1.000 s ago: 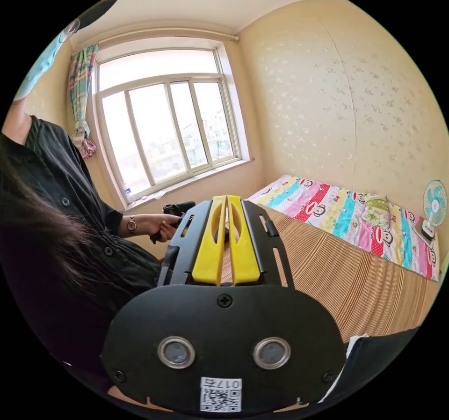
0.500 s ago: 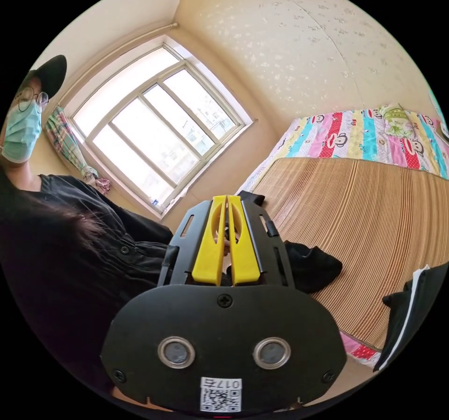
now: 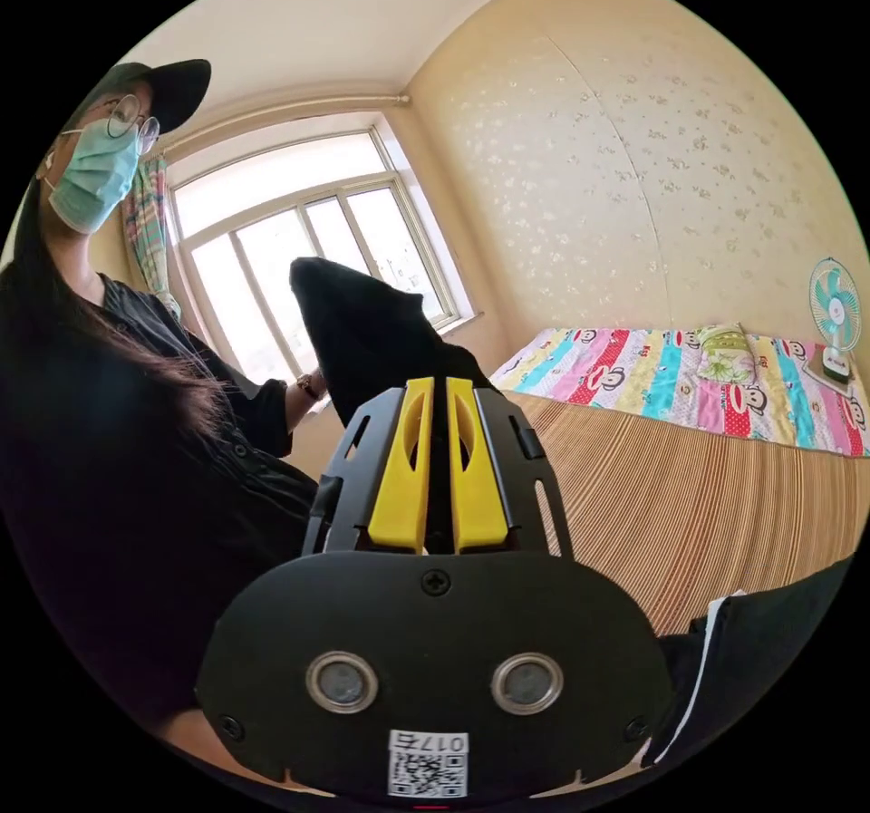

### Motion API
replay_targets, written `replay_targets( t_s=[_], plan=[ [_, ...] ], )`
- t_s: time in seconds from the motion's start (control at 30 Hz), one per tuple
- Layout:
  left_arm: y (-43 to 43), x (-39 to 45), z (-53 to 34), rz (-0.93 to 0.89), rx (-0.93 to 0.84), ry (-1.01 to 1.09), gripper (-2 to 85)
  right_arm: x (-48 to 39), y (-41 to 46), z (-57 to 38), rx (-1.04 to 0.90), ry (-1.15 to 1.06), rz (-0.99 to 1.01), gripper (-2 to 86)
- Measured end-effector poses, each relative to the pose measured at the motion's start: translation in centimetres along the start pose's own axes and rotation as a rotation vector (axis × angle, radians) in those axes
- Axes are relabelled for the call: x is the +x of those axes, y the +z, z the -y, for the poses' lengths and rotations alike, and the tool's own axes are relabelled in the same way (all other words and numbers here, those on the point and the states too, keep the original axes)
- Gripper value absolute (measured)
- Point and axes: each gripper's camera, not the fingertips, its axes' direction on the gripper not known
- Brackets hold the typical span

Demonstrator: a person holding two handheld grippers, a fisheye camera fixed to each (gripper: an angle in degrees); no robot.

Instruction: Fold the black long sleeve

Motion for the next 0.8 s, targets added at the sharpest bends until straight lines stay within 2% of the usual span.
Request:
replay_targets(
  t_s=[0.03, 0.1, 0.2, 0.3, 0.4, 0.47, 0.5, 0.57, 0.63, 0.7, 0.8],
  plan=[
    [0.2, 0.3, 0.6, -0.068, 0.037, 0.040, -0.7, -0.1, 0.0, 0.0, 0.008, -0.016, 0.008, 4.0],
    [0.5, -0.1, 2.6, -0.341, 0.186, 0.088, -0.7, -0.6, 0.0, 0.2, 0.049, -0.078, 0.047, 6.3],
    [2.1, -0.3, 4.0, -0.498, 0.263, 0.054, -0.7, -0.6, 0.3, 0.9, 0.072, -0.111, 0.081, 9.3],
    [5.7, 2.0, 4.7, -0.476, 0.155, 0.038, -0.7, 0.3, 1.6, 1.8, 0.049, -0.085, 0.149, 14.2],
    [9.2, 4.8, 4.2, -0.464, 0.019, 0.038, -0.7, 2.0, 4.1, 2.6, -0.019, -0.007, 0.205, 15.7],
    [10.4, 6.5, 3.5, -0.427, -0.019, 0.031, -0.7, 2.2, 6.3, 3.2, -0.115, -0.014, 0.252, 13.2],
    [10.5, 7.7, 3.0, -0.418, -0.019, 0.031, -0.7, 2.1, 8.0, 3.6, -0.231, -0.018, 0.215, 12.5],
    [10.0, 9.7, 2.3, -0.432, -0.002, 0.056, -0.7, 2.2, 9.8, 4.2, -0.329, -0.025, 0.142, 13.1],
    [9.2, 11.8, 1.8, -0.402, 0.019, 0.078, -0.7, 1.9, 10.4, 4.8, -0.304, -0.047, 0.190, 14.6],
    [8.4, 13.8, 1.1, -0.356, 0.048, 0.079, -0.7, 1.5, 11.7, 5.8, -0.284, -0.069, 0.490, 16.0],
    [7.6, 15.4, -0.1, -0.340, 0.108, 0.061, -0.7, 2.1, 13.3, 6.3, -0.313, -0.023, 0.807, 17.0]
  ],
)
